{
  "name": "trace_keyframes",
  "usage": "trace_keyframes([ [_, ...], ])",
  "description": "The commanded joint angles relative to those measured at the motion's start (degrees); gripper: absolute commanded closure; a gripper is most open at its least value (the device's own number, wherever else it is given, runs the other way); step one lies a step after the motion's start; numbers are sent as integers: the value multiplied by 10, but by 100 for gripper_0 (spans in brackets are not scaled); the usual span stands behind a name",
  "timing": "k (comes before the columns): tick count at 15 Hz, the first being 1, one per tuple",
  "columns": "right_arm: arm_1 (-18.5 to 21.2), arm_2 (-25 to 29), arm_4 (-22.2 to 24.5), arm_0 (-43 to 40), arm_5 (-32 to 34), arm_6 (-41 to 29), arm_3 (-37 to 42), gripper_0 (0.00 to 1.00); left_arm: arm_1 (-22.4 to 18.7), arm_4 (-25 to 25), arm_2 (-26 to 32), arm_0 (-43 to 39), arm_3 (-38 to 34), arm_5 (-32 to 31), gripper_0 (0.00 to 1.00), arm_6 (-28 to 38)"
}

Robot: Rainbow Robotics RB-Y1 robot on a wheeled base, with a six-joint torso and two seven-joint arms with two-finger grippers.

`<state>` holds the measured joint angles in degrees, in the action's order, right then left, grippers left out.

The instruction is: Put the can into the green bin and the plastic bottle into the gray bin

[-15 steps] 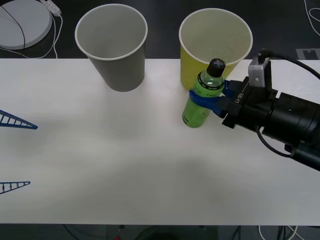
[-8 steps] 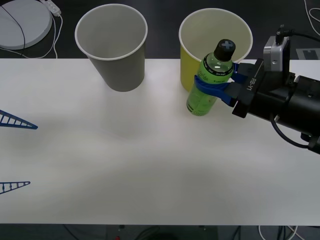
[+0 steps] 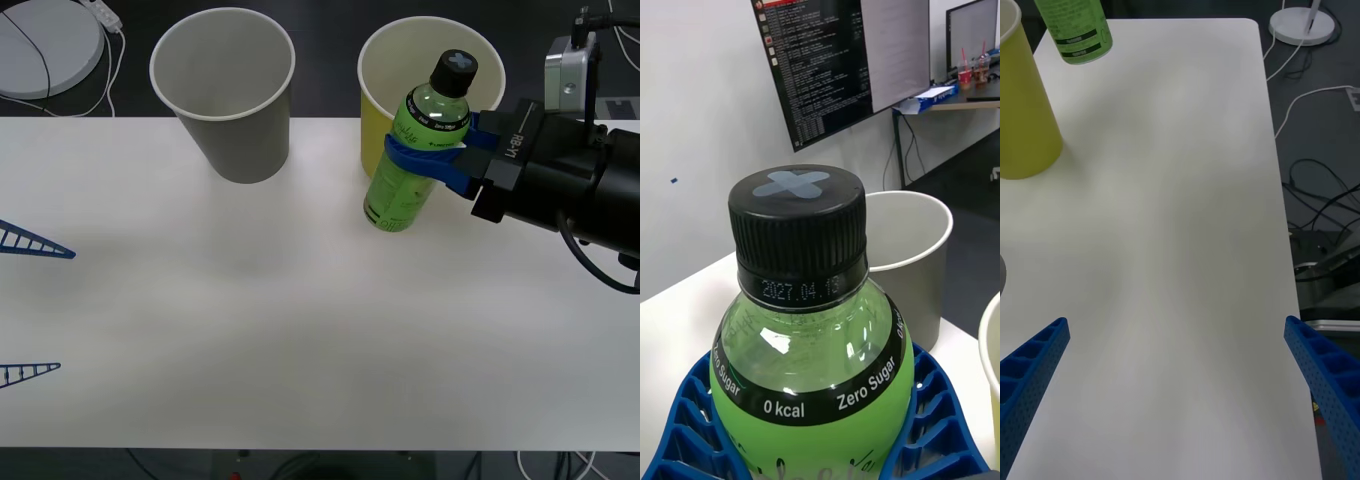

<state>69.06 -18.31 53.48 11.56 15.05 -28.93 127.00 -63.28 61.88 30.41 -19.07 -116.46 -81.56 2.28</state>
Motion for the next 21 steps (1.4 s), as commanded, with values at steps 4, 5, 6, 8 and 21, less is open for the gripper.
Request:
trace_keyframes([
  [4,23,0,116,41,10,-163,3,100,0,0,0,0,0,0,0,0],
  [5,26,0,138,52,21,-199,2,100,0,0,0,0,0,0,0,0],
  [6,28,0,157,58,22,-228,3,100,0,0,0,0,0,0,0,0],
  [8,27,0,204,82,49,-293,-1,100,0,0,0,0,0,0,0,0],
  [21,-28,3,363,243,243,-490,-49,100,0,0,0,0,0,0,0,0],
])
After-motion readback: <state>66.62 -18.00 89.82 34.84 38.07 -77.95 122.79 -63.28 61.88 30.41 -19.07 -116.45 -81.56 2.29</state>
